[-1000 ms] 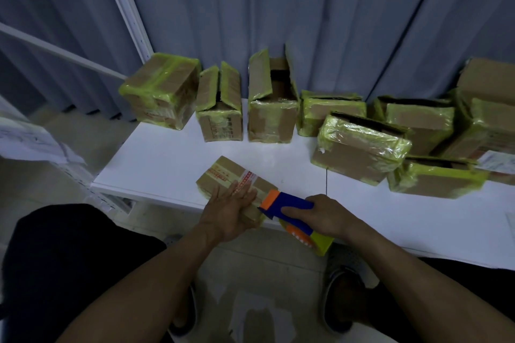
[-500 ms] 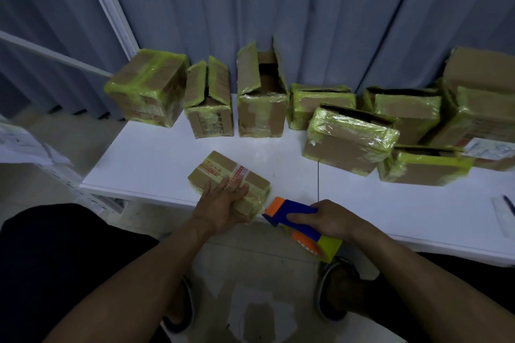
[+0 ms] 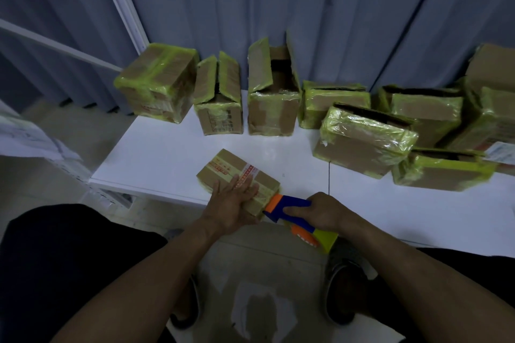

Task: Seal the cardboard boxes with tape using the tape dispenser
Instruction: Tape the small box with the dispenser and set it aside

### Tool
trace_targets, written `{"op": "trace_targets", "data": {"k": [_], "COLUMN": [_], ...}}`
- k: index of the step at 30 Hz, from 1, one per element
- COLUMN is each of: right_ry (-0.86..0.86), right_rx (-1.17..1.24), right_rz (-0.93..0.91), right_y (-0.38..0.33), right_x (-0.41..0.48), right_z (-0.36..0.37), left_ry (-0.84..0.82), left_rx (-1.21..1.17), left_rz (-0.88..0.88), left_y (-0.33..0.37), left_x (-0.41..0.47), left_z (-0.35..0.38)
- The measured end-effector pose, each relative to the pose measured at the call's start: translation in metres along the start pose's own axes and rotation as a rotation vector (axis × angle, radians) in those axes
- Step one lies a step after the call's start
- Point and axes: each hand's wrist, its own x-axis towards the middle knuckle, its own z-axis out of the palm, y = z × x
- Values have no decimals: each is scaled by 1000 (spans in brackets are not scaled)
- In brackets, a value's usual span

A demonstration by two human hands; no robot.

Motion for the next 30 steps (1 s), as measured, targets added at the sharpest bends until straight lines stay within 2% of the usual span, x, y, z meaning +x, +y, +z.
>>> {"op": "trace_targets", "data": {"k": [4,10,15,20,25,28,30], "right_ry": [58,206,243,251,287,311,319], "right_rx": [-62,-334,-361,-204,-46,9,28], "right_rz": [-2,-36,10,-8,-69,-99,-117], "right_y": [-3,-9,-4,11,13,15,15], "right_x": [1,-12,-19,-34,-57,-66,-70], "right_z": [4,17,13,-1,-14,-19,-22], "left_ry": [-6,1,17,79,192,264,254], "left_rx": [-26,-24,-7,-12,-64,-155,-207], "left_rz": [-5,-1,-30,-113,-95,-29,39], "left_y": [-2,-1,1,6,14,16,20], "left_x": [3,2,2,-4,-6,-4,-5], "left_z": [4,2,3,10,13,17,16]}}
